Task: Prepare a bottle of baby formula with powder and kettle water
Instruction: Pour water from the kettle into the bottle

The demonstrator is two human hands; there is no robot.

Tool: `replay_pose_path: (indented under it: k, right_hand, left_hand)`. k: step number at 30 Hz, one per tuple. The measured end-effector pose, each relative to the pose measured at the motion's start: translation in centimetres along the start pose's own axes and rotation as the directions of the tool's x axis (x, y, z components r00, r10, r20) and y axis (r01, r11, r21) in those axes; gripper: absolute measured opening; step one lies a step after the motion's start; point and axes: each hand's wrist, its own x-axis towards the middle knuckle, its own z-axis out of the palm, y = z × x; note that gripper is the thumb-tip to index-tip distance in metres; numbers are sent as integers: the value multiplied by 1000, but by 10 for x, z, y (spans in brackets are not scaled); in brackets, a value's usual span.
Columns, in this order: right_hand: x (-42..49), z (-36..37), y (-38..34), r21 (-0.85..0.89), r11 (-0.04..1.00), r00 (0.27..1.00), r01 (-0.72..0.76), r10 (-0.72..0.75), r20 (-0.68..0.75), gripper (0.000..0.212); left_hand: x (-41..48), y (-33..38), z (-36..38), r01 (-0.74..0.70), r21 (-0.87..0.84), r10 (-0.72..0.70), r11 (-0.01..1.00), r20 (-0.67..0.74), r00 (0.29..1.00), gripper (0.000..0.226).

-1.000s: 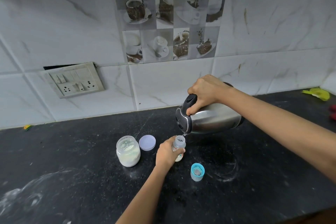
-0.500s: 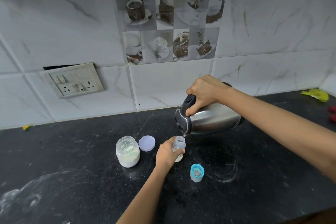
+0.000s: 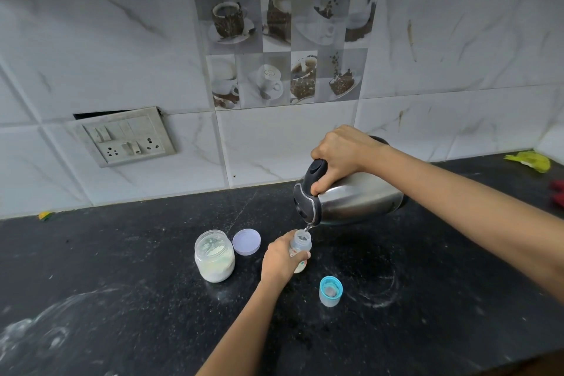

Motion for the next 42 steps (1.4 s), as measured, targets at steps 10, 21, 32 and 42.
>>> replay_pose_path:
  k: [10, 21, 32, 42]
  right_hand:
    - [1, -7, -2, -28, 1000, 1000, 0, 0, 9, 66]
    - [1, -8, -3, -31, 999, 999, -14, 15, 35, 66]
    - [1, -6, -2, -22, 999, 999, -24, 24, 30, 66]
    - [2, -3, -1, -21, 1000, 1000, -10, 10, 26, 66]
  left_hand:
    - [-1, 2, 0, -3, 2, 3, 1000, -2, 1000, 58]
    - [-3, 1, 0, -35, -23, 34, 999, -21, 999, 55]
    - [-2, -1, 2, -36, -42, 35, 998, -22, 999, 53]
    - [0, -4, 4, -10, -45, 9, 999, -6, 1000, 57]
